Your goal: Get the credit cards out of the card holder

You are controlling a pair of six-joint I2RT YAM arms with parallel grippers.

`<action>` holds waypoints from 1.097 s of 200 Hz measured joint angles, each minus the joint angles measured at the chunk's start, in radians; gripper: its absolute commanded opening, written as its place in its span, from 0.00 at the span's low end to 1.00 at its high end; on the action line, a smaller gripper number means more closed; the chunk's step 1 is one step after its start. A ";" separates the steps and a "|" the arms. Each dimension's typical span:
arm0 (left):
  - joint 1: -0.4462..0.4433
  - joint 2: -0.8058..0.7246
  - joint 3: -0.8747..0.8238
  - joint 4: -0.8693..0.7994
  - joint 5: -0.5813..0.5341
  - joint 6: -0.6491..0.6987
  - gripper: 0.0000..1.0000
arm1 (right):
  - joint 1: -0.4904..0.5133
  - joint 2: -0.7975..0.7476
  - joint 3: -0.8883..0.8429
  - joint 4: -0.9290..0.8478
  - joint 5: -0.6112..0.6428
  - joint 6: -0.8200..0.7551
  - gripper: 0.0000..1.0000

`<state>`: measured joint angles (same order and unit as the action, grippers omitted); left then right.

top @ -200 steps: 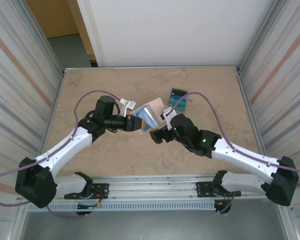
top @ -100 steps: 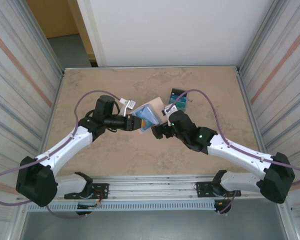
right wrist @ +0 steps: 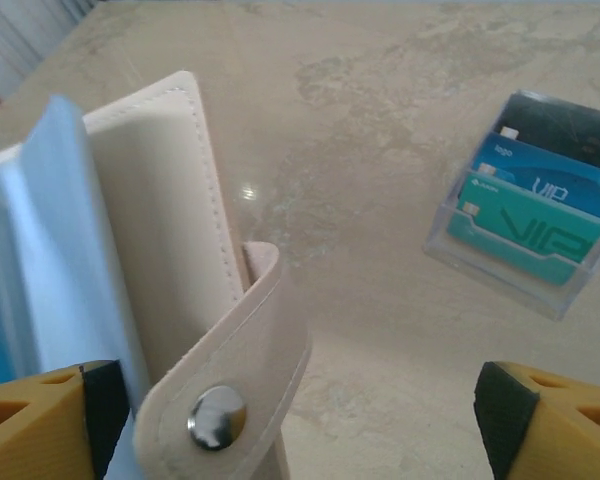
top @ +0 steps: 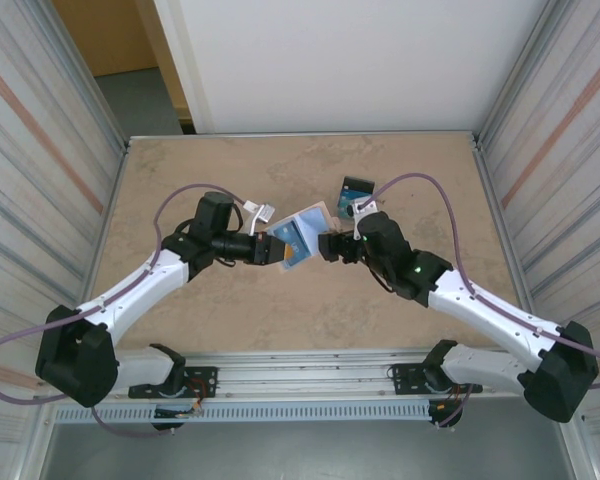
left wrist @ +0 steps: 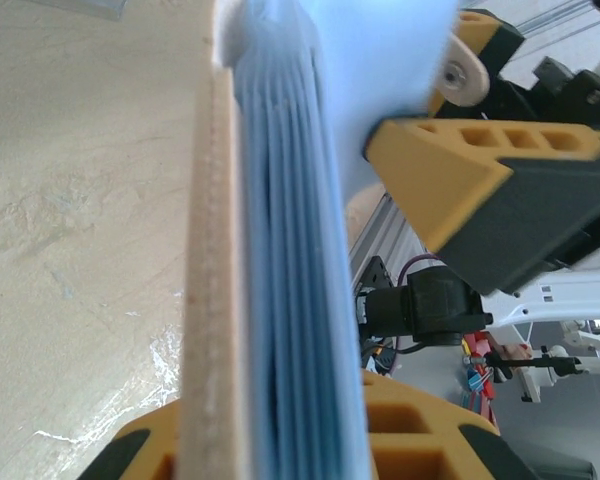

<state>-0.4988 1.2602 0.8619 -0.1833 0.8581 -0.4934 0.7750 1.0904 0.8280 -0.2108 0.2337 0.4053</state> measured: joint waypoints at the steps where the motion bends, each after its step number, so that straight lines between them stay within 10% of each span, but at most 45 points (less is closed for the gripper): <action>1: 0.000 0.000 0.000 0.000 0.001 0.000 0.14 | -0.002 0.002 0.000 -0.002 -0.002 0.000 0.84; 110: 0.006 0.005 0.000 -0.032 0.071 0.090 0.12 | -0.299 0.010 0.000 0.007 -0.646 0.080 1.00; 219: 0.009 0.006 0.000 -0.117 0.097 0.181 0.12 | -0.327 0.023 0.074 -0.040 -0.894 -0.001 0.99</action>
<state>-0.4900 1.2663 0.8623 -0.3000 0.9554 -0.3126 0.4477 1.1130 0.9020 -0.2512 -0.6605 0.4046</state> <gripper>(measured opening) 0.149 0.995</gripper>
